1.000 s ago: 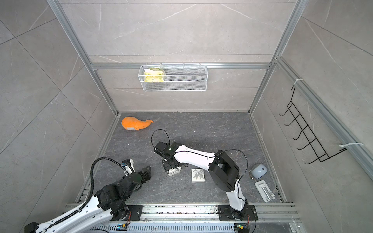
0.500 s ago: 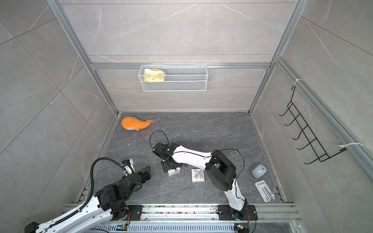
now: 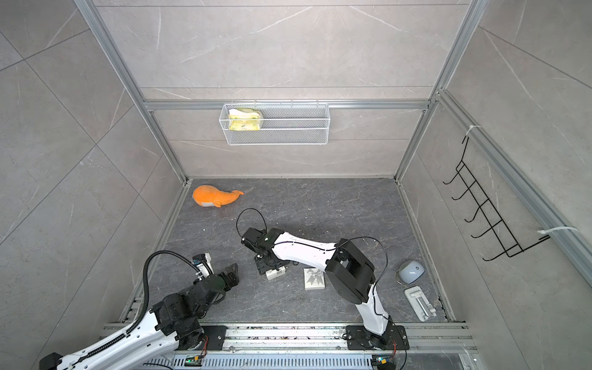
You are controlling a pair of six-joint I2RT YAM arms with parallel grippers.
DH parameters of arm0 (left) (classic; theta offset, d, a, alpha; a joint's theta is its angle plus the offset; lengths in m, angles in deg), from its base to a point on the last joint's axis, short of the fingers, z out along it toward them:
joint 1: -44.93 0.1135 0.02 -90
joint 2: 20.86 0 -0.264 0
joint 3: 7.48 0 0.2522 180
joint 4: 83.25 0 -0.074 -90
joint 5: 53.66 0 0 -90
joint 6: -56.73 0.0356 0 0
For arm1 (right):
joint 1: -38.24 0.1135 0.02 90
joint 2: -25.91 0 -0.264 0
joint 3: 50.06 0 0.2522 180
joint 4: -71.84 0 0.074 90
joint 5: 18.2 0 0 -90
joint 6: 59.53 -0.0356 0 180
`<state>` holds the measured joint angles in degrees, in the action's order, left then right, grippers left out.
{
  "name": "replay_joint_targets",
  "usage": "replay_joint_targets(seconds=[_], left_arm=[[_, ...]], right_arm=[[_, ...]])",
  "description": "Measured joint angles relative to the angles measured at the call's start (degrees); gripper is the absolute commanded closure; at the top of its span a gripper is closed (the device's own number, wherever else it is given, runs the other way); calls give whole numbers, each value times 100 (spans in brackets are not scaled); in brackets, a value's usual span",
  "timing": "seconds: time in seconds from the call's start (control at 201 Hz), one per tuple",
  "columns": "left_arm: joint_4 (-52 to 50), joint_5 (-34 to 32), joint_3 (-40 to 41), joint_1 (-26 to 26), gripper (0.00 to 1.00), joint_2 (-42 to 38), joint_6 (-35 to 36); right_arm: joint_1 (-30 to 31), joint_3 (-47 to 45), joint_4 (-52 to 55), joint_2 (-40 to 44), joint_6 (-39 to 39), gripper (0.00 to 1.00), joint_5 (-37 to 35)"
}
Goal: Take the rings out of the lift-off lid box
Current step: Close the lid on the jewelry box.
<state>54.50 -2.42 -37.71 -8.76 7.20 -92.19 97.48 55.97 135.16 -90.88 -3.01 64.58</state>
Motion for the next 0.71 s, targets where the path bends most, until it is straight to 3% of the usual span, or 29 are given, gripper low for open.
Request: replay_joint_targets(seconds=[0.707], left_arm=[[-24,-15,11,0,0,-48,-2]], right_arm=[[55,79,-7,-129,-13,28,-149]])
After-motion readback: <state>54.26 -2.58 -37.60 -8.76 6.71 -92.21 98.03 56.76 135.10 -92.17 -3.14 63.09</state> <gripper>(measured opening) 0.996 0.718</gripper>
